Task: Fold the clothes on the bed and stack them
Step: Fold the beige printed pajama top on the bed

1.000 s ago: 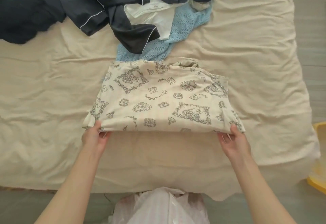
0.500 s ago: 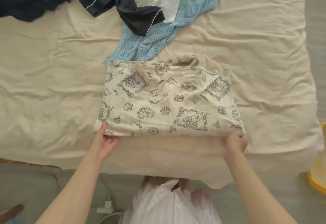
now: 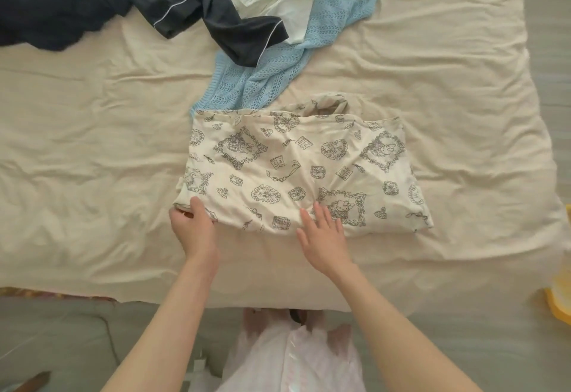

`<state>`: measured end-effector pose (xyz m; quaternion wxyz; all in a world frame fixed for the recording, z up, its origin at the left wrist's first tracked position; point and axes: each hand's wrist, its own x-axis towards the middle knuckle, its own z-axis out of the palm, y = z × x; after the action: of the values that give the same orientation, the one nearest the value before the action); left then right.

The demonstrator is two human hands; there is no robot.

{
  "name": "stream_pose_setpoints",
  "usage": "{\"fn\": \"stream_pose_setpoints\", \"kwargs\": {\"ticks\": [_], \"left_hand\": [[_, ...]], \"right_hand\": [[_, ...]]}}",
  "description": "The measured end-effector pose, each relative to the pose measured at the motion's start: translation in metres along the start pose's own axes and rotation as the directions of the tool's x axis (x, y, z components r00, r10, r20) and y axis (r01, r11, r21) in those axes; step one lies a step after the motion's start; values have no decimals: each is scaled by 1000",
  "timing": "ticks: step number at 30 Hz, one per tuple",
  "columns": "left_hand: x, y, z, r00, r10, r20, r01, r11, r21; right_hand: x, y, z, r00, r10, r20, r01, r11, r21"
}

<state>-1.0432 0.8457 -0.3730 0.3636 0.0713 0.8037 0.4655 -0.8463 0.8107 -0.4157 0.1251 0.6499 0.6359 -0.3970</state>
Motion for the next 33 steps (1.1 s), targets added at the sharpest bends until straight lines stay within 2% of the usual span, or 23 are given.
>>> {"fn": "stream_pose_setpoints", "kwargs": {"ticks": [1,2,3,5,7,8,9,10,12,13,14,16,18,19,21,24,27,31,33], "left_hand": [[-11,8,7,989,138,42,-142,986,84],[-26,16,16,952,283,113,-297,944,142],[-44,23,26,892,405,201,-439,882,170],[-87,30,53,742,543,393,-630,766,131],[-128,23,84,569,599,563,-757,650,73],[-146,16,99,481,592,646,-793,609,31],[-160,6,113,391,540,745,-812,584,3],[-172,-5,126,292,454,842,-836,549,-7],[-181,-35,144,92,245,965,-914,406,-16],[-181,-49,146,48,182,982,-941,339,-17],[-179,-59,143,50,146,988,-957,291,5],[-167,-72,129,123,198,973,-985,142,95],[-151,-79,112,225,288,931,-970,-22,242],[-142,-79,105,285,310,907,-949,-44,313],[-128,-77,99,365,347,864,-918,-21,396],[-123,-74,101,356,433,828,-928,59,368],[-126,-71,107,337,385,859,-941,100,324],[-129,-79,105,334,263,905,-930,-63,361],[-130,-81,102,330,217,919,-925,-118,360]], "right_hand": [[-1,4,-10,1000,-9,17,6,986,165],[-4,9,-21,1000,12,18,-18,922,386],[-9,15,-32,998,62,12,-56,782,621],[-22,33,-54,984,173,30,-88,338,937],[-34,62,-74,976,209,65,-33,-152,988],[-38,77,-83,972,221,74,2,-326,945],[-40,93,-91,971,229,75,31,-429,903],[-41,108,-99,973,222,65,50,-477,878],[-39,131,-106,976,213,47,59,-465,884],[-37,138,-105,971,234,45,51,-388,920],[-33,143,-103,958,282,46,31,-263,964],[-25,150,-97,908,417,30,-14,-41,999],[-17,151,-93,853,523,-3,-24,43,999],[-14,150,-92,836,549,-23,-12,60,998],[-12,148,-93,836,544,-71,32,81,996],[-19,154,-90,842,523,-135,97,98,990],[-25,171,-84,808,582,-94,47,94,994],[-23,195,-71,751,651,111,-182,42,982],[-23,201,-71,728,678,100,-206,77,976]]}}
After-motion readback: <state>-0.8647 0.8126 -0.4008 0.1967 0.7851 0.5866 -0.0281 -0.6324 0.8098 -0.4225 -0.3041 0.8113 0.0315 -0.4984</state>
